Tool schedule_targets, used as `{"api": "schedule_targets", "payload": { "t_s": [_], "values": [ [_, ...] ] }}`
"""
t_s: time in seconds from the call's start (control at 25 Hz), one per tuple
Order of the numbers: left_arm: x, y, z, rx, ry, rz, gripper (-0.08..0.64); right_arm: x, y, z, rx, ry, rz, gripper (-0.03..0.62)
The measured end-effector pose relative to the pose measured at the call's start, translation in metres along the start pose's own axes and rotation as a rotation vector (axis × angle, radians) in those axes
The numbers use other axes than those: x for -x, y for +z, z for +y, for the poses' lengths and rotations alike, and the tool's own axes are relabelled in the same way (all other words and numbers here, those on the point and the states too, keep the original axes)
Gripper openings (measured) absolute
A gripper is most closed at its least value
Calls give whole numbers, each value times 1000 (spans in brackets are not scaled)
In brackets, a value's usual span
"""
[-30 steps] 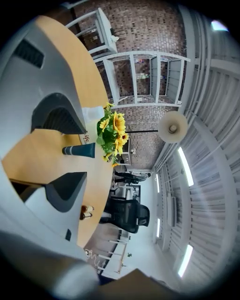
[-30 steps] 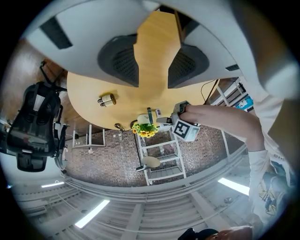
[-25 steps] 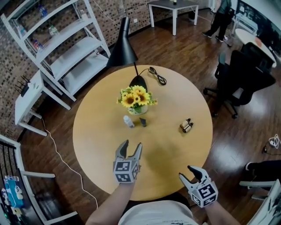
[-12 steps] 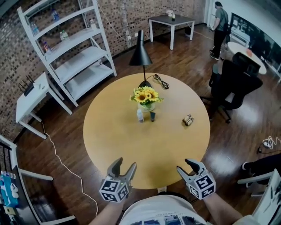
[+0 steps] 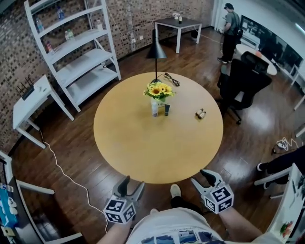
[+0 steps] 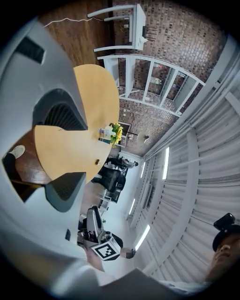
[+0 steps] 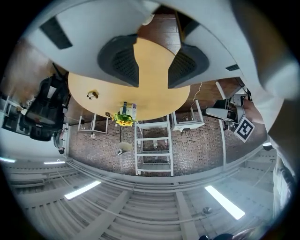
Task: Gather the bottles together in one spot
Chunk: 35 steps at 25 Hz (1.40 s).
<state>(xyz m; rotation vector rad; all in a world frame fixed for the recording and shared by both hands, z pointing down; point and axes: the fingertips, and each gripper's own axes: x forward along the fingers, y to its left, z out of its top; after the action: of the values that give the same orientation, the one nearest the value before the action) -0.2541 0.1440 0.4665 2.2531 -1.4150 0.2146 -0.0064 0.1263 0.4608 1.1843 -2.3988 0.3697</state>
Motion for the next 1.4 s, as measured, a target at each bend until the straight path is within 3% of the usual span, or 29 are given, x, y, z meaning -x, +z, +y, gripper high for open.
{"api": "schedule_targets", "payload": {
  "t_s": [0.32, 0.72, 1.04, 1.4],
  "values": [
    [50, -32, -18, 6, -61, 18, 255, 45, -35, 55, 58, -52, 51, 222],
    [70, -41, -25, 8, -83, 5, 261, 57, -41, 69, 56, -62, 51, 233],
    [58, -34, -21, 8, -81, -3, 261, 46, -45, 44, 9, -76, 53, 233],
    [0, -12, -21, 15, -48, 3, 261, 2, -49, -58, -73, -120, 67, 233]
  ]
}}
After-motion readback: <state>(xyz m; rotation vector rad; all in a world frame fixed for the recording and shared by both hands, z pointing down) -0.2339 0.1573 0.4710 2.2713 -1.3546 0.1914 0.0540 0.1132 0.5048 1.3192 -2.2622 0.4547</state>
